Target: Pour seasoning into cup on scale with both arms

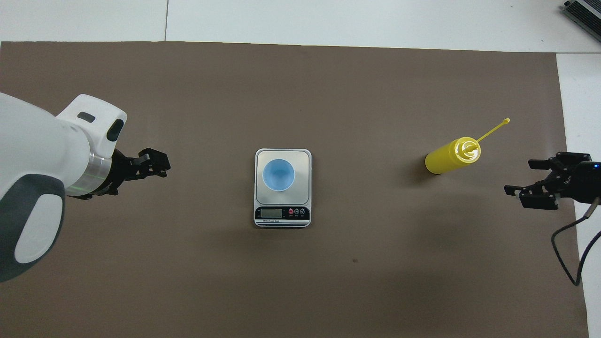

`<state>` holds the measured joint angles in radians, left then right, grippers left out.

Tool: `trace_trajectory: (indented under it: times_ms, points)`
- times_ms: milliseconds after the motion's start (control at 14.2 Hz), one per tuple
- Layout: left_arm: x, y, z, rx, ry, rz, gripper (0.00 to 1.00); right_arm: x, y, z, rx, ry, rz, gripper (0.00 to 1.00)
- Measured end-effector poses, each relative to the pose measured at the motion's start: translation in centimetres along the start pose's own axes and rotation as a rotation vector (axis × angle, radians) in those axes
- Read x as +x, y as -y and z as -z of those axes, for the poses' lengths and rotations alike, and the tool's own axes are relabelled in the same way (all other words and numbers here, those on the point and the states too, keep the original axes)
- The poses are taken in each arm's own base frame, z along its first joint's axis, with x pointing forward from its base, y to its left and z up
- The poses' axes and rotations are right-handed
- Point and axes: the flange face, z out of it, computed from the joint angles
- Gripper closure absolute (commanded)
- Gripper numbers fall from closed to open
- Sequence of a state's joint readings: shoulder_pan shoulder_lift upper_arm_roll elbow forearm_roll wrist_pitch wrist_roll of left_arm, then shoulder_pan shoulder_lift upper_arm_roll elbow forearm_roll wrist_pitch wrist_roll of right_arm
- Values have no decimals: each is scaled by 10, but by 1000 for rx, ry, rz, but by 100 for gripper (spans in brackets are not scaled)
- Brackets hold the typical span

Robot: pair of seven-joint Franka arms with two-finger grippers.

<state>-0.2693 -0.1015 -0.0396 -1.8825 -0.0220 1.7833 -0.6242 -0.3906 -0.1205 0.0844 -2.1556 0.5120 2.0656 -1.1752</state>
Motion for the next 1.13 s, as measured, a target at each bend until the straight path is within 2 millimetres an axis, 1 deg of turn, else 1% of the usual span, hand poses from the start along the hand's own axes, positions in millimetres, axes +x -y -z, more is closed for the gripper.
trace_trajectory:
  times_ms: [141, 211, 493, 704, 845, 915, 1127]
  points:
    - [-6, -14, -11, -5, -5, 27, 0, 0, 0, 0, -1, 0, -2, 0]
    - [-6, -17, -14, -2, -2, 33, 0, 0, 0, 0, -1, 0, -2, 0]
    - [1, -13, -12, -7, -7, 48, 0, 0, 0, 0, -1, 0, -2, 0]
    - [5, -8, -7, -9, -10, 21, 0, 0, 0, 0, -1, 0, -2, 0]
    - [16, 7, 0, -7, -8, -32, 0, 0, 0, 1, -2, 0, -5, 0]
    - [24, 20, 6, -4, -4, -62, 0, 1, 0, 2, -4, -1, -13, 0]
    - [49, 67, 24, 1, 8, -151, 0, 6, -1, 9, -32, 20, -46, 0]
